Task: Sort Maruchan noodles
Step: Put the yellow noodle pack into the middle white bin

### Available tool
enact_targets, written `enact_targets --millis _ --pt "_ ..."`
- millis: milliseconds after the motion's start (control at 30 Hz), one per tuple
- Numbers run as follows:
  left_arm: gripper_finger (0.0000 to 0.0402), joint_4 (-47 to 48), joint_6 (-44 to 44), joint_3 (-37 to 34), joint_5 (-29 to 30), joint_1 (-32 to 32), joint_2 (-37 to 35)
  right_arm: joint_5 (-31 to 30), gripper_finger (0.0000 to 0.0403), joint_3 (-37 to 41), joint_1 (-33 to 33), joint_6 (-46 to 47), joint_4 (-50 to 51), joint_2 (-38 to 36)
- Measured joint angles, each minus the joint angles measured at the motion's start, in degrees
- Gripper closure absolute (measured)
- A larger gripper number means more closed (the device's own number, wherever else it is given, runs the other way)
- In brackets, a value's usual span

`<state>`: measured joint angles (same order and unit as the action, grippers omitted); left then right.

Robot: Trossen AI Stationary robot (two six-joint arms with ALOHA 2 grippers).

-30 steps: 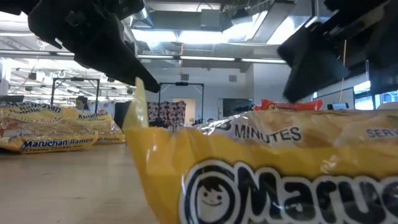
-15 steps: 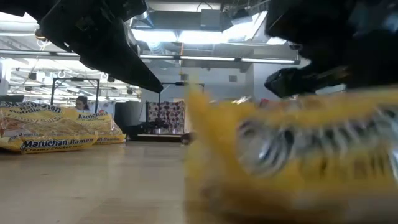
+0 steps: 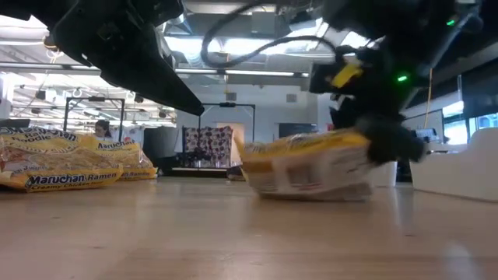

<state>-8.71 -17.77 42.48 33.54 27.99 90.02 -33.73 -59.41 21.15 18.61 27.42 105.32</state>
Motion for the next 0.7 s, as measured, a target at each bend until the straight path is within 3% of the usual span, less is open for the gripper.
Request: enact_targets --millis 167,333,533,700 --pt "0.0192 -0.85 0.37 0.0 0.04 0.0 0.0 -5.25 0.0127 -6.05 -1.92 0.53 10.99 -2.09" --pt "0.0192 -7.42 1.59 0.04 0.07 -0.73 1.12 -5.16 0.0127 -10.86 -1.23 1.55 19.3 -5.98" --pt "0.0192 -21.8 5.75 0.09 -4.72 -3.81 8.78 4.08 0.0127 -9.25 -7.66 -1.09 15.48 -11.59" --pt "0.0192 -25.51 5.96 2.41 -8.88 -7.15 15.39 18.66 0.0127 -5.99 -16.5 -7.25 4.65 -12.01"
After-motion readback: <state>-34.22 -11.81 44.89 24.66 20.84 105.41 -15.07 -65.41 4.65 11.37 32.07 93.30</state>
